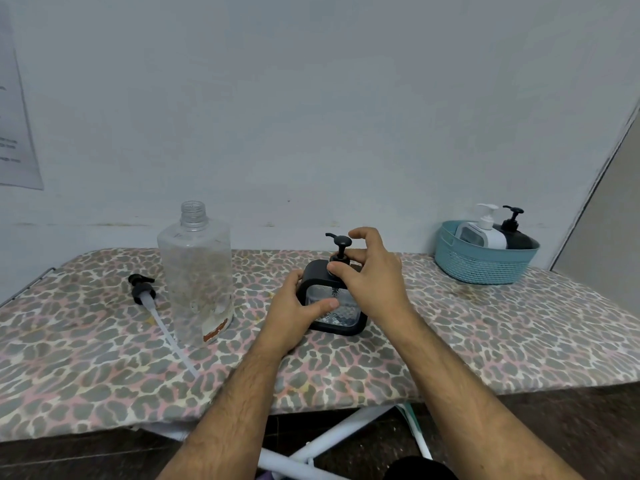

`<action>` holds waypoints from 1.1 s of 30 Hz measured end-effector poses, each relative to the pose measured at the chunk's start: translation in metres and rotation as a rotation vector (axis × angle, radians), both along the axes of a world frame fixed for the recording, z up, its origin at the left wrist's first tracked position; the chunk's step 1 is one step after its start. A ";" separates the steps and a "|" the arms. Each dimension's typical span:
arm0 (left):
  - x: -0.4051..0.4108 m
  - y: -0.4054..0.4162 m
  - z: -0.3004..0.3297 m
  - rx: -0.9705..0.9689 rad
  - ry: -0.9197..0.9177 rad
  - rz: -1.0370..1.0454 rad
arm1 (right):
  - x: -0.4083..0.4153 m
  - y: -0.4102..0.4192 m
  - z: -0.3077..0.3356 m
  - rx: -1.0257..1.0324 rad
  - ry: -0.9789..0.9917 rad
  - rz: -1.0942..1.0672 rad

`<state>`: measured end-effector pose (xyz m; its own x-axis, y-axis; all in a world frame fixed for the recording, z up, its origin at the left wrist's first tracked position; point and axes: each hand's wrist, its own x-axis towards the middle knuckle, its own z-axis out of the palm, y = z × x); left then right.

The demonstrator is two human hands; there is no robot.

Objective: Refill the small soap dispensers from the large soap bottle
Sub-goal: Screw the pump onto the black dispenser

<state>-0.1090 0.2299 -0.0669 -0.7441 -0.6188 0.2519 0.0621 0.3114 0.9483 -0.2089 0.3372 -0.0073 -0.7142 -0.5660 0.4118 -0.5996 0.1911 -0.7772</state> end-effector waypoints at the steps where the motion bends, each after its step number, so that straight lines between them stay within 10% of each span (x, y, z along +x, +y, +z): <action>1: 0.000 0.000 0.000 -0.003 -0.001 0.003 | 0.002 0.000 -0.001 -0.005 0.011 -0.017; 13: 0.000 0.000 0.000 0.001 -0.010 -0.006 | 0.017 0.002 0.003 0.048 0.135 -0.153; 33: -0.001 0.002 0.000 -0.042 0.010 -0.015 | -0.029 0.047 -0.014 0.122 -0.269 0.330</action>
<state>-0.1103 0.2323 -0.0668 -0.7502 -0.5966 0.2851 0.0766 0.3499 0.9336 -0.2381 0.3843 -0.0212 -0.5598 -0.8146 0.1518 -0.4229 0.1233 -0.8977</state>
